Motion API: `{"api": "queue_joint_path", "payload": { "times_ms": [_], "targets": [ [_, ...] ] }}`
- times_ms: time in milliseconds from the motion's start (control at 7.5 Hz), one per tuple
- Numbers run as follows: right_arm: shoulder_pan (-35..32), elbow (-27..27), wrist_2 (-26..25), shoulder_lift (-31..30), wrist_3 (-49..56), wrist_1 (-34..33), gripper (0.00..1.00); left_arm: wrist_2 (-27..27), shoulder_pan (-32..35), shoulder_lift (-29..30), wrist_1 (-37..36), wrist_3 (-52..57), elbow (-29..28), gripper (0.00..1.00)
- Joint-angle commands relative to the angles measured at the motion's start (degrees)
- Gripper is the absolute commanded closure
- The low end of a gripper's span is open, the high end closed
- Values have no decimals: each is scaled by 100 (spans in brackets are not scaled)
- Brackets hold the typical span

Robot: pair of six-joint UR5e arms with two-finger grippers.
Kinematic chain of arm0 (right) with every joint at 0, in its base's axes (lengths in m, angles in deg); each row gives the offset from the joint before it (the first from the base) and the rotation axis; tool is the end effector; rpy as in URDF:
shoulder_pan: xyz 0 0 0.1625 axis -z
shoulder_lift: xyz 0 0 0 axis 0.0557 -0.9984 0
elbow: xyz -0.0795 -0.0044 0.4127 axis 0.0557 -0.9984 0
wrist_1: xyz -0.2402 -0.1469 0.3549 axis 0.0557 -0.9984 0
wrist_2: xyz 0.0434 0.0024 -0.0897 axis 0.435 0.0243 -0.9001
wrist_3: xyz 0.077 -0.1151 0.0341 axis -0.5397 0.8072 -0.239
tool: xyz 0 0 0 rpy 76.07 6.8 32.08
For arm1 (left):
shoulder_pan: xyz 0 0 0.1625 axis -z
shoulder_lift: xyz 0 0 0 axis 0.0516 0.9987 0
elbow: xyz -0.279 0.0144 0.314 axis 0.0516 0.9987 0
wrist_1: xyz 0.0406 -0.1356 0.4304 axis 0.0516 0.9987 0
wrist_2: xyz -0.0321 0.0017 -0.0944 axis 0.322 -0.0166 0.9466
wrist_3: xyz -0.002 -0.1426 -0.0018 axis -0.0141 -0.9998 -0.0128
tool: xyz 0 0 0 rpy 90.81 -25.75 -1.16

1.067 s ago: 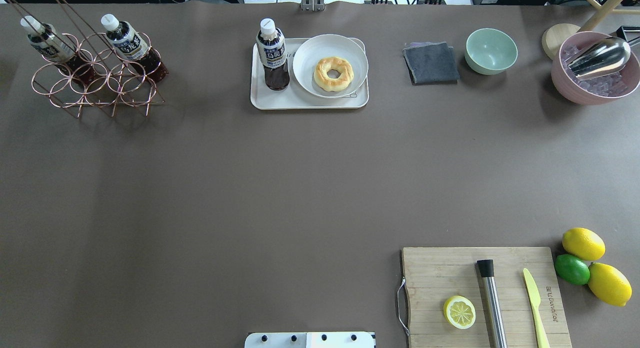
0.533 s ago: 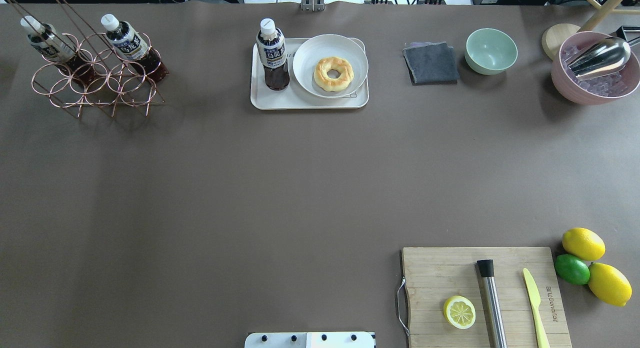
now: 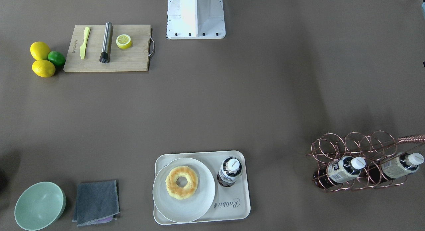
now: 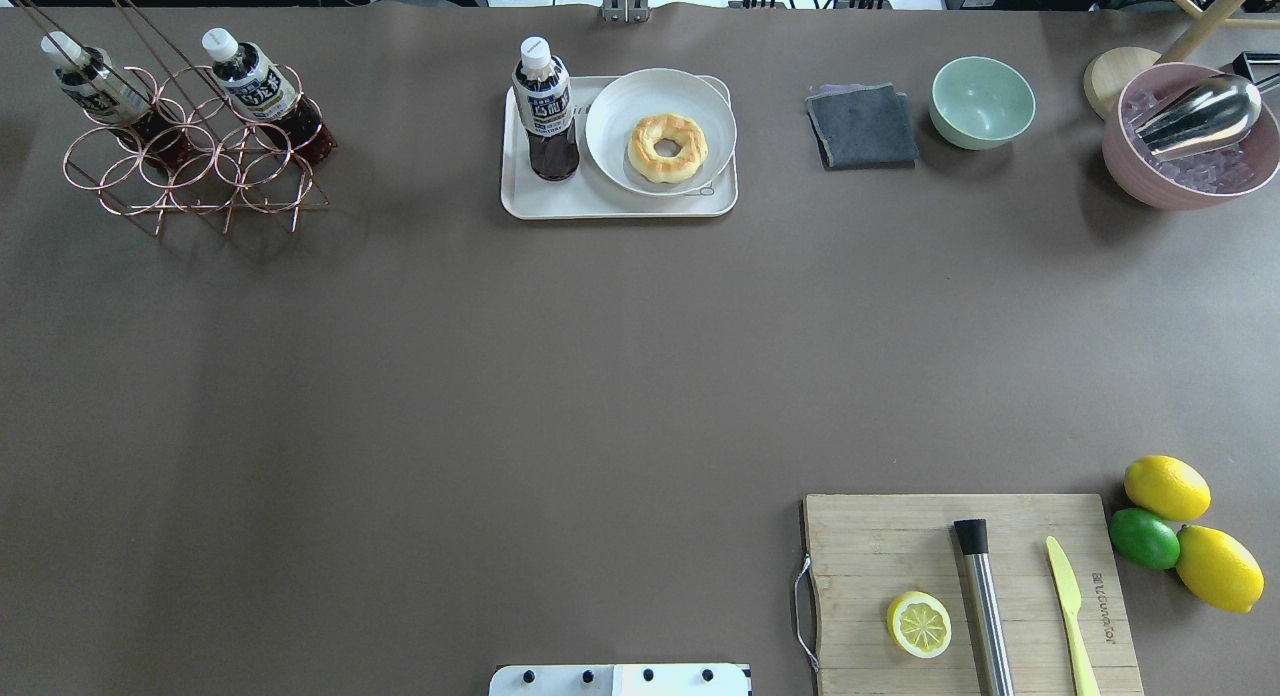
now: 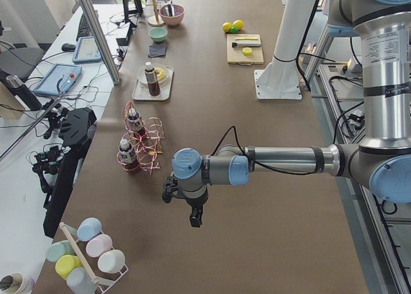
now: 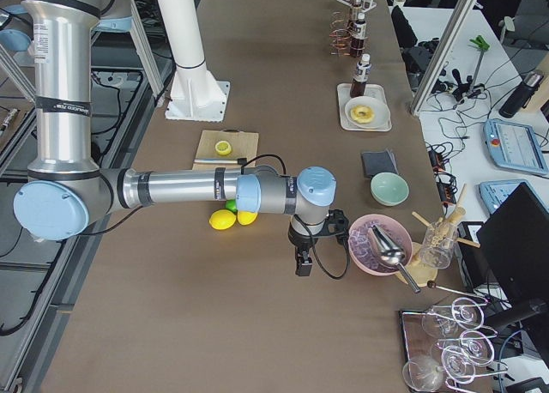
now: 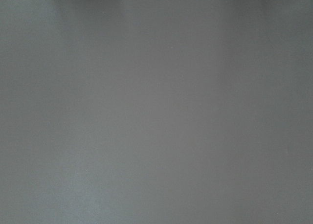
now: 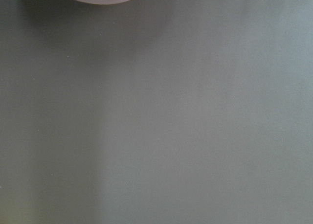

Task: Place tea on tray

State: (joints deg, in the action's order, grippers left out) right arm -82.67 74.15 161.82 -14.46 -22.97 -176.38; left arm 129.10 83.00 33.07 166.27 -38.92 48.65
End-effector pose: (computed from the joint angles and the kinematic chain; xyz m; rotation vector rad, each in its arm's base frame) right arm 0.0080 -0.5055 0.6600 -0.0032 -0.6737 -0.1663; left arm -0.0063 -0.4652 0.7055 -0.0434 0.7232 0.1411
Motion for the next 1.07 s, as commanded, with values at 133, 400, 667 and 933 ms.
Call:
{"api": "queue_joint_path", "payload": {
  "times_ms": [133,400,667,933],
  "targets": [
    [-43,-211,-242,-33,-9,-30,0,-33,9,102,26,0,15,2],
    [-105,-176,-251,-42,-9,-13,0,-15,9,94,17,0,-29,2],
    [-105,-150,-233,-42,-9,5,0,-15,9,41,17,0,-12,2],
    [-105,-149,-190,-42,-9,5,0,28,35,41,17,0,76,2]
  ]
}}
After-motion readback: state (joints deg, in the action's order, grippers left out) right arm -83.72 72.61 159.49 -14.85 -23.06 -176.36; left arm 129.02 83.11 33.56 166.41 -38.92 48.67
